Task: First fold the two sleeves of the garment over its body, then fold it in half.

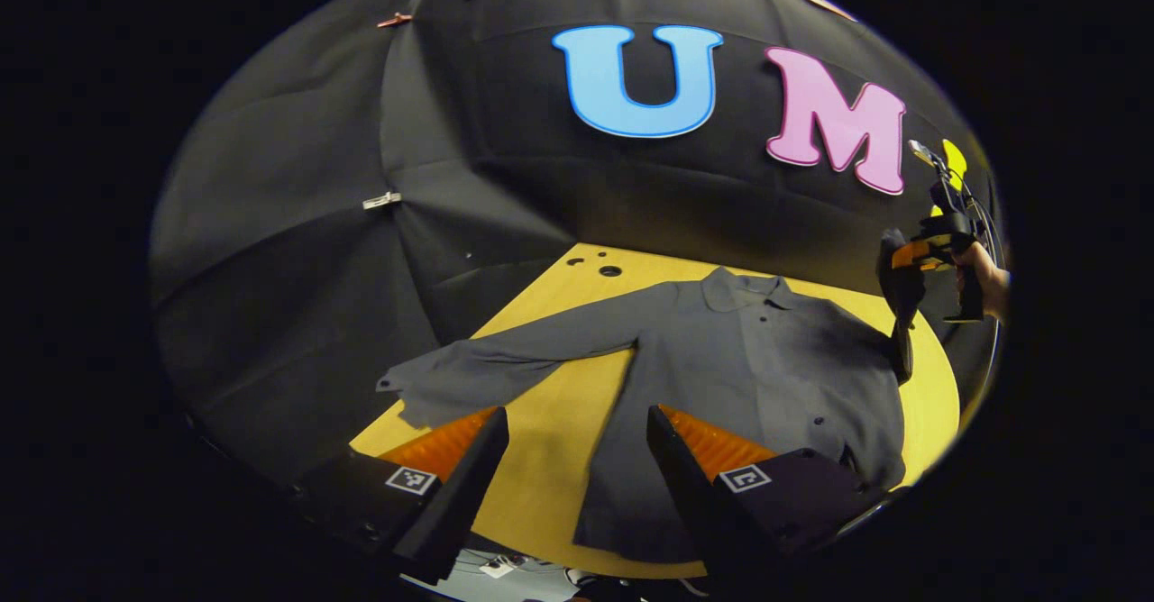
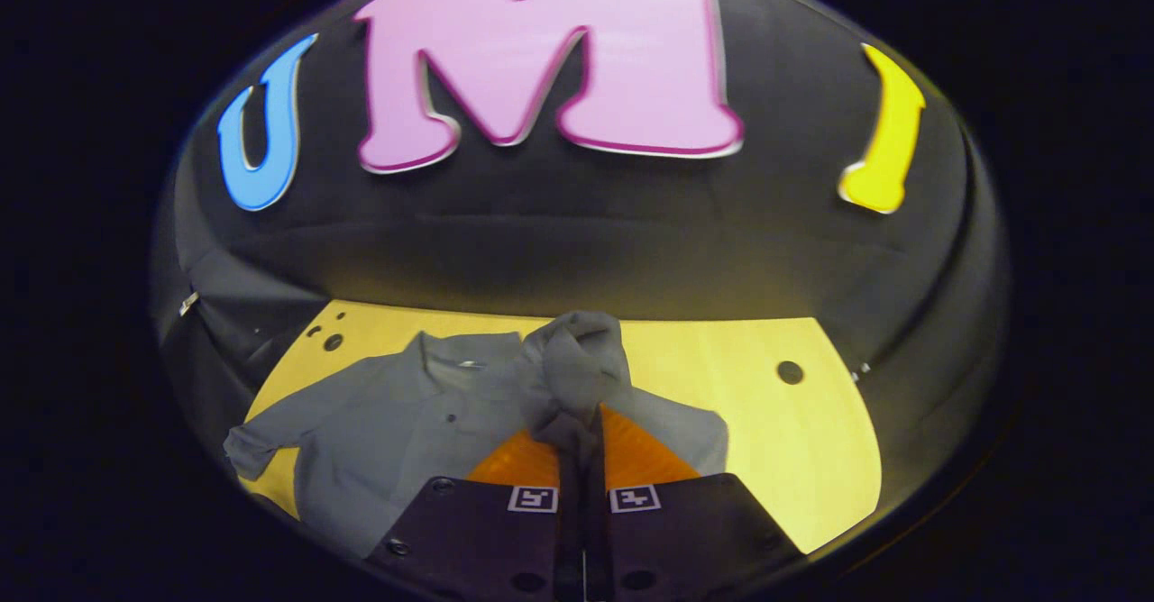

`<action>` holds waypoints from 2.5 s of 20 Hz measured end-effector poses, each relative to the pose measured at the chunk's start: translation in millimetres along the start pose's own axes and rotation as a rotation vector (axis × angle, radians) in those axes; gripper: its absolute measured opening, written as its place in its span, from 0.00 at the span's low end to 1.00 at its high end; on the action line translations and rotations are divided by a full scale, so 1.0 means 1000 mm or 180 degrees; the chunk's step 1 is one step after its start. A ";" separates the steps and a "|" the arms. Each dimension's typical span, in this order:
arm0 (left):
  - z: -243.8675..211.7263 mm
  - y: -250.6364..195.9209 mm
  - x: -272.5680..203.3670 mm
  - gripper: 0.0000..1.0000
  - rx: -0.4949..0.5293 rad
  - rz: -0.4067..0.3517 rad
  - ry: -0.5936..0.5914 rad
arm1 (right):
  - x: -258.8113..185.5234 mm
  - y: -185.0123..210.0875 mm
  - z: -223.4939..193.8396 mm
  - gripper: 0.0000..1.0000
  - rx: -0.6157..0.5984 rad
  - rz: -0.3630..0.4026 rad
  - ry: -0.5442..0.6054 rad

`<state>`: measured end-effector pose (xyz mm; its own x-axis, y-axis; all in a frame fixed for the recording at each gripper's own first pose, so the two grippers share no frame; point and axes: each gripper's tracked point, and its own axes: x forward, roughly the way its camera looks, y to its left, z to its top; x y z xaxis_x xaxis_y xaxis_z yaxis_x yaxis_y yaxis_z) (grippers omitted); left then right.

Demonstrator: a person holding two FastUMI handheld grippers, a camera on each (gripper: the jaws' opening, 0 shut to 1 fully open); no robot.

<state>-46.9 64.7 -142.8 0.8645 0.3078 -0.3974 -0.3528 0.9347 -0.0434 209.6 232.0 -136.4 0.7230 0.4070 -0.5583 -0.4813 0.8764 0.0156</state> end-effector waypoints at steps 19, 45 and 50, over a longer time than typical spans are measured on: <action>-0.043 0.110 -0.028 0.99 -0.0468 0.0612 0.0208 | 0.078 0.304 -0.091 0.14 -0.0884 0.0897 0.0557; -0.036 0.199 0.176 0.98 -0.0842 0.0780 0.0372 | -0.141 0.126 -0.089 0.99 -0.0230 0.0338 0.0045; -0.056 0.190 0.202 0.98 -0.0877 0.0617 0.0671 | -0.172 0.070 -0.118 0.98 -0.0005 0.0026 0.0195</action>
<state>40.6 294.6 -282.7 0.6901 0.4038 -0.6006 -0.6098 0.7714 -0.1820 -7.5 192.9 -137.2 0.6874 0.3975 -0.6078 -0.4878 0.8727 0.0190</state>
